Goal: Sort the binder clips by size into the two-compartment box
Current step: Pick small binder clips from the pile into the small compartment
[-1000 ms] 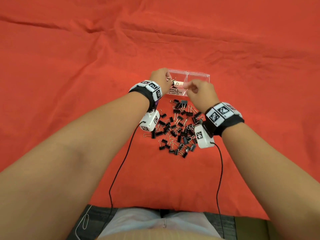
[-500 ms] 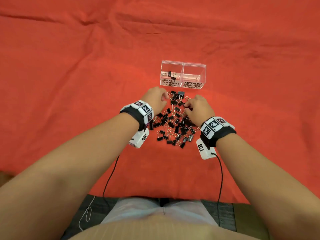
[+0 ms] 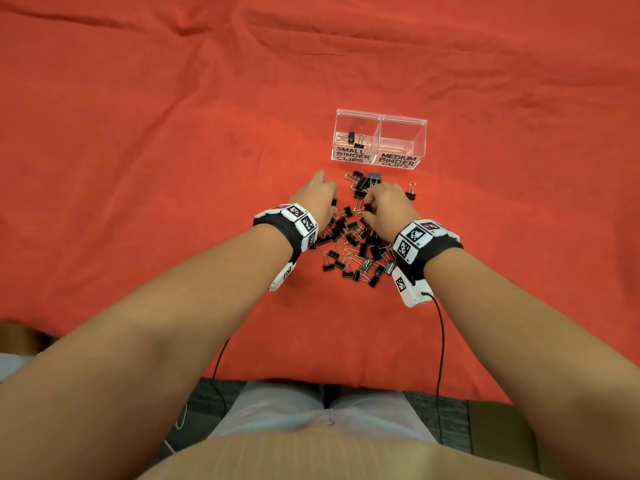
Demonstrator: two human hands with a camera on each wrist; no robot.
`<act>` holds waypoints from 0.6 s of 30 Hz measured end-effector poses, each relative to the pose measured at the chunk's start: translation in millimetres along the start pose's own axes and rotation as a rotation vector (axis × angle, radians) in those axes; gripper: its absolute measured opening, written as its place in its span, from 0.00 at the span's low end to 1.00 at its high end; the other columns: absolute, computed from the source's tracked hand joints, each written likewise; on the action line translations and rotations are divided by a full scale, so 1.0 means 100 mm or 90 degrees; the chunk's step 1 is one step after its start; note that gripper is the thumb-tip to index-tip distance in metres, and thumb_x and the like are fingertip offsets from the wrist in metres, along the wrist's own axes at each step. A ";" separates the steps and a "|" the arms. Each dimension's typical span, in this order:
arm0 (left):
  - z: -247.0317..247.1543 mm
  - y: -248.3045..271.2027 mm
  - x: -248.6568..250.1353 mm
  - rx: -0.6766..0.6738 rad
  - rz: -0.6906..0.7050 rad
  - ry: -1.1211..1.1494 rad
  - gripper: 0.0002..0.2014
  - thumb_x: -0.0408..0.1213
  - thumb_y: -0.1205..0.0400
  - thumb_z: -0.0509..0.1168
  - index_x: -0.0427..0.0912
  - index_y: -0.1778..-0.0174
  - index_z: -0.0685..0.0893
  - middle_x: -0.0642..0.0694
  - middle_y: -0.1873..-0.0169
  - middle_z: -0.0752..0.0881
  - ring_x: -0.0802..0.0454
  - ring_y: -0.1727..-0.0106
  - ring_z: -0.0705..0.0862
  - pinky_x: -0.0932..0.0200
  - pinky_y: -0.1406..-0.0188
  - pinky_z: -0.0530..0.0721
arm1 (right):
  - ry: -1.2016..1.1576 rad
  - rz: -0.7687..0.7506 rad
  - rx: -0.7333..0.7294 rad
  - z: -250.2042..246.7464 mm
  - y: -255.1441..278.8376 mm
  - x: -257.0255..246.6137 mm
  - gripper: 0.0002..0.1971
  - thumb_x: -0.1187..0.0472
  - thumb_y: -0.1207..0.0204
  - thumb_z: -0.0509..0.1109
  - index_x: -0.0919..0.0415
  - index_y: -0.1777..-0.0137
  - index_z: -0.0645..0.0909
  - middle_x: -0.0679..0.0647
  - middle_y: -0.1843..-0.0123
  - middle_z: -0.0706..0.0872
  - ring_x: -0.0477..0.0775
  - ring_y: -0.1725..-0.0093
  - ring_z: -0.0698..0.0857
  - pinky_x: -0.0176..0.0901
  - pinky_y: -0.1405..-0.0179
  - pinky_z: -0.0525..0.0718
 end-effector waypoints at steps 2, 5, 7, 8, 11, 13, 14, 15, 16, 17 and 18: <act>-0.03 0.00 0.02 0.035 0.016 -0.011 0.11 0.38 0.21 0.69 0.40 0.47 0.78 0.42 0.44 0.75 0.44 0.44 0.77 0.49 0.47 0.80 | -0.006 0.010 -0.007 -0.03 0.00 0.00 0.04 0.64 0.26 0.69 0.61 0.53 0.80 0.60 0.44 0.81 0.60 0.37 0.74 0.53 0.37 0.76; -0.07 0.01 0.05 0.056 0.040 -0.015 0.07 0.38 0.20 0.67 0.42 0.51 0.77 0.44 0.48 0.80 0.46 0.44 0.75 0.52 0.46 0.76 | -0.012 0.009 -0.043 -0.01 0.01 0.00 0.01 0.65 0.25 0.68 0.60 0.57 0.79 0.59 0.47 0.84 0.59 0.41 0.78 0.50 0.39 0.77; -0.08 0.01 0.06 0.057 0.035 0.021 0.06 0.38 0.20 0.67 0.44 0.52 0.76 0.45 0.52 0.82 0.45 0.47 0.78 0.52 0.50 0.77 | -0.073 0.014 -0.005 -0.02 0.03 0.05 0.01 0.66 0.26 0.70 0.61 0.58 0.80 0.55 0.56 0.83 0.56 0.50 0.81 0.47 0.47 0.80; -0.07 0.01 0.07 0.053 0.032 0.043 0.06 0.38 0.20 0.67 0.44 0.50 0.77 0.45 0.53 0.83 0.44 0.48 0.79 0.50 0.50 0.78 | -0.123 0.024 0.030 -0.06 0.04 0.08 0.02 0.66 0.27 0.71 0.61 0.58 0.80 0.54 0.59 0.83 0.53 0.57 0.81 0.46 0.53 0.82; 0.01 -0.02 0.13 0.002 0.035 0.056 0.12 0.40 0.19 0.65 0.45 0.40 0.79 0.42 0.45 0.84 0.43 0.41 0.81 0.48 0.42 0.82 | -0.235 0.052 0.080 -0.20 0.07 0.20 0.10 0.66 0.26 0.71 0.58 0.46 0.80 0.51 0.60 0.80 0.45 0.65 0.76 0.32 0.65 0.76; 0.08 -0.04 0.18 -0.030 0.052 0.025 0.15 0.40 0.18 0.65 0.44 0.35 0.79 0.41 0.39 0.84 0.43 0.35 0.79 0.47 0.36 0.80 | -0.262 0.074 0.068 -0.27 0.08 0.27 0.11 0.64 0.23 0.67 0.55 0.41 0.80 0.49 0.58 0.79 0.44 0.64 0.75 0.31 0.65 0.74; 0.10 -0.05 0.19 -0.040 0.058 0.007 0.16 0.40 0.17 0.64 0.42 0.34 0.79 0.41 0.38 0.83 0.43 0.33 0.78 0.47 0.34 0.78 | -0.291 0.093 0.057 -0.30 0.09 0.31 0.09 0.64 0.21 0.65 0.54 0.43 0.81 0.48 0.57 0.80 0.45 0.64 0.75 0.32 0.66 0.75; 0.12 -0.06 0.20 -0.046 0.061 -0.006 0.16 0.40 0.17 0.64 0.41 0.33 0.79 0.41 0.37 0.83 0.42 0.32 0.77 0.46 0.32 0.77 | -0.342 0.117 0.046 -0.31 0.09 0.35 0.08 0.63 0.20 0.63 0.55 0.47 0.83 0.48 0.57 0.81 0.46 0.65 0.75 0.34 0.68 0.75; 0.14 -0.06 0.20 -0.052 0.058 -0.017 0.16 0.39 0.17 0.64 0.40 0.33 0.79 0.40 0.36 0.83 0.42 0.31 0.76 0.45 0.32 0.77 | -0.407 0.145 0.034 -0.31 0.10 0.39 0.08 0.63 0.19 0.61 0.56 0.52 0.83 0.48 0.59 0.81 0.47 0.67 0.75 0.35 0.68 0.76; 0.15 -0.06 0.20 -0.056 0.055 -0.029 0.16 0.39 0.17 0.63 0.40 0.33 0.79 0.40 0.36 0.82 0.41 0.31 0.75 0.44 0.32 0.77 | -0.477 0.177 0.025 -0.31 0.11 0.42 0.10 0.63 0.19 0.60 0.56 0.57 0.82 0.49 0.61 0.80 0.47 0.68 0.75 0.37 0.67 0.77; 0.16 -0.06 0.19 -0.059 0.053 -0.040 0.17 0.40 0.17 0.63 0.39 0.33 0.79 0.40 0.37 0.82 0.41 0.32 0.75 0.43 0.32 0.77 | -0.535 0.204 0.020 -0.30 0.13 0.44 0.10 0.63 0.20 0.60 0.56 0.60 0.80 0.50 0.63 0.80 0.48 0.69 0.76 0.39 0.66 0.77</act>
Point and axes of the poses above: each hand's wrist, its own y-axis away from the middle knuckle, its own z-axis out of the palm, x = y × z, the point moved 6 cm from there along -y, towards the middle knuckle
